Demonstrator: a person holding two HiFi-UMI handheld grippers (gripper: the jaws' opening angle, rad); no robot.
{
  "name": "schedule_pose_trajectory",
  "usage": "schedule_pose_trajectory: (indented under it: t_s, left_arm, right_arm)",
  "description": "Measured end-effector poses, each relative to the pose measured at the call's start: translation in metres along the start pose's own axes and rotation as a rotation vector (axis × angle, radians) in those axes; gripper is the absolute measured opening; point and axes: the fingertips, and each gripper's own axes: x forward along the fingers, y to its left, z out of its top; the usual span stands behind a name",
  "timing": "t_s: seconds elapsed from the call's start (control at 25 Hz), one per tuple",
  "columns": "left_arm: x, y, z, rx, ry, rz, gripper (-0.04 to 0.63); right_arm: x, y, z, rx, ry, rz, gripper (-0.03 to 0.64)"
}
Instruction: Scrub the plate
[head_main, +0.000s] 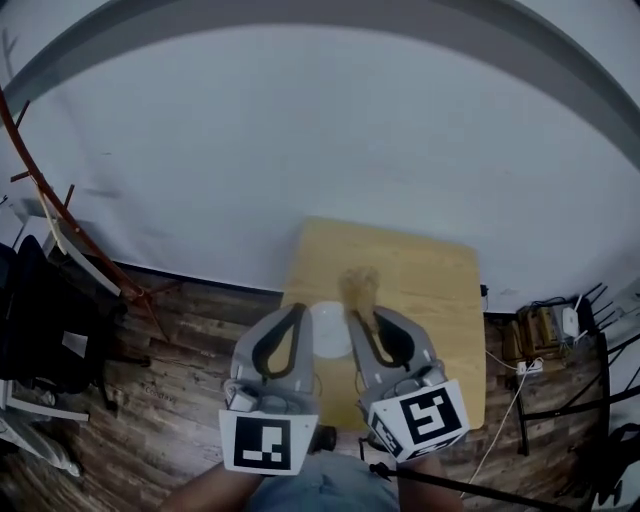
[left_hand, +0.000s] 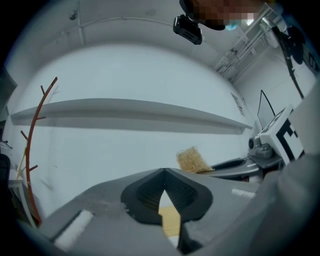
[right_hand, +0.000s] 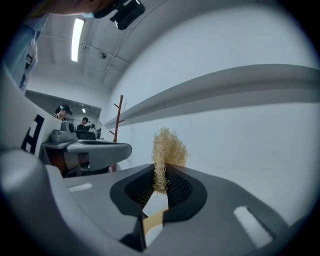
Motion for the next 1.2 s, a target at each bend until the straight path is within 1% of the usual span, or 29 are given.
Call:
schedule_pose_trajectory:
  t_s: [0.12, 0.24, 0.48, 0.68, 1.2]
  left_arm:
    - [0.001, 0.011, 0.004, -0.016, -0.004, -0.009, 0.021]
    - [0.003, 0.016, 0.004, -0.016, -0.01, -0.028, 0.021]
    - [0.013, 0.01, 0.002, -0.022, -0.014, -0.085, 0.021]
    - [0.021, 0.007, 0.004, -0.015, -0.016, -0.118, 0.021]
    - [0.018, 0.008, 0.001, -0.011, -0.017, -0.16, 0.021]
  right_arm:
    - [0.006, 0.001, 0.004, -0.01, -0.001, -0.038, 0.041]
    - [0.006, -0.002, 0.003, -0.019, 0.003, -0.083, 0.04]
    - [0.005, -0.009, 0.006, -0.032, 0.004, -0.134, 0.04]
    - [0.006, -0.012, 0.004, -0.031, 0.009, -0.153, 0.04]
    - [0.005, -0.007, 0.002, -0.024, 0.004, -0.182, 0.04]
